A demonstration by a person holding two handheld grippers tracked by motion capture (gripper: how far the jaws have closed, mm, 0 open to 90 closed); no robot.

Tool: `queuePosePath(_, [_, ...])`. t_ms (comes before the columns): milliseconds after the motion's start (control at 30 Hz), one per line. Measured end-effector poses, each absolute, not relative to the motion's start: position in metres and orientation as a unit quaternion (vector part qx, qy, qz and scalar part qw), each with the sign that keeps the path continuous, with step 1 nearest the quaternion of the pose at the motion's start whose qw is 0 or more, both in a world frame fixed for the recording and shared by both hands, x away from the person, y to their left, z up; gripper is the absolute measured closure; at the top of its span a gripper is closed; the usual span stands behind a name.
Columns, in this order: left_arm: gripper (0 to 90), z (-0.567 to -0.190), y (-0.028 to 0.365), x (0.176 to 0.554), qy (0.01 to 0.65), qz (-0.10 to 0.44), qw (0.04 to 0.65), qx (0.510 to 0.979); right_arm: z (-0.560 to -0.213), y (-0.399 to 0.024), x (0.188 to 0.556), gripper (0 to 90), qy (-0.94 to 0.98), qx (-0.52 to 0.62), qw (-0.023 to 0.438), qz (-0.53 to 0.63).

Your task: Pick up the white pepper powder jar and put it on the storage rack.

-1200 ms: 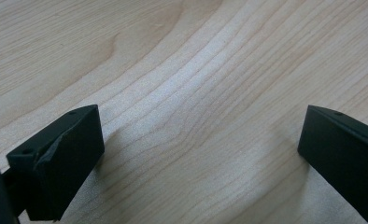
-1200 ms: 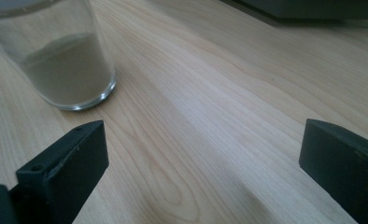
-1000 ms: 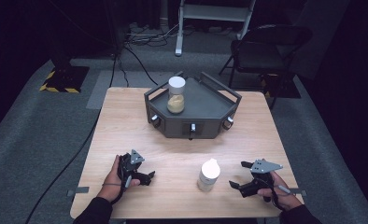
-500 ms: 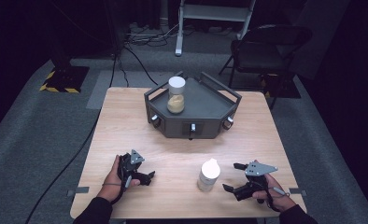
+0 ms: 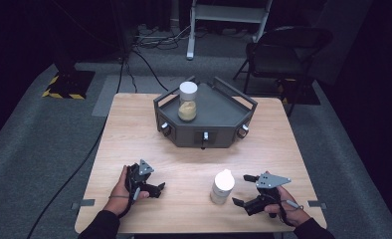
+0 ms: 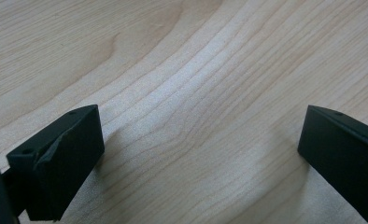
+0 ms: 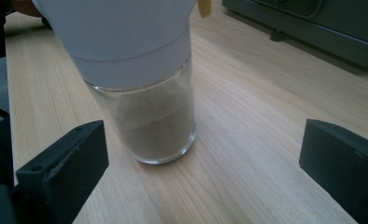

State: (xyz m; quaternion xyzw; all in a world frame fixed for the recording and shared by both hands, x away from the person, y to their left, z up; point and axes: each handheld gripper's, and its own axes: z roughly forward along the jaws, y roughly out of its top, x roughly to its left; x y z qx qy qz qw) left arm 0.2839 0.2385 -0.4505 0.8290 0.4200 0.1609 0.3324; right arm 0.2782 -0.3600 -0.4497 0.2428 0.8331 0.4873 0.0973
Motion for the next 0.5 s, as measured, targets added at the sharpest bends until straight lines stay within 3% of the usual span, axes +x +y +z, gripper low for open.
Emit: queuePosePath(500, [0.0,-0.451,0.238,0.284,0.42,0.161,0.332,0.829,-0.451,-0.345,0.282,1.1,0.836,0.228,0.081,0.492])
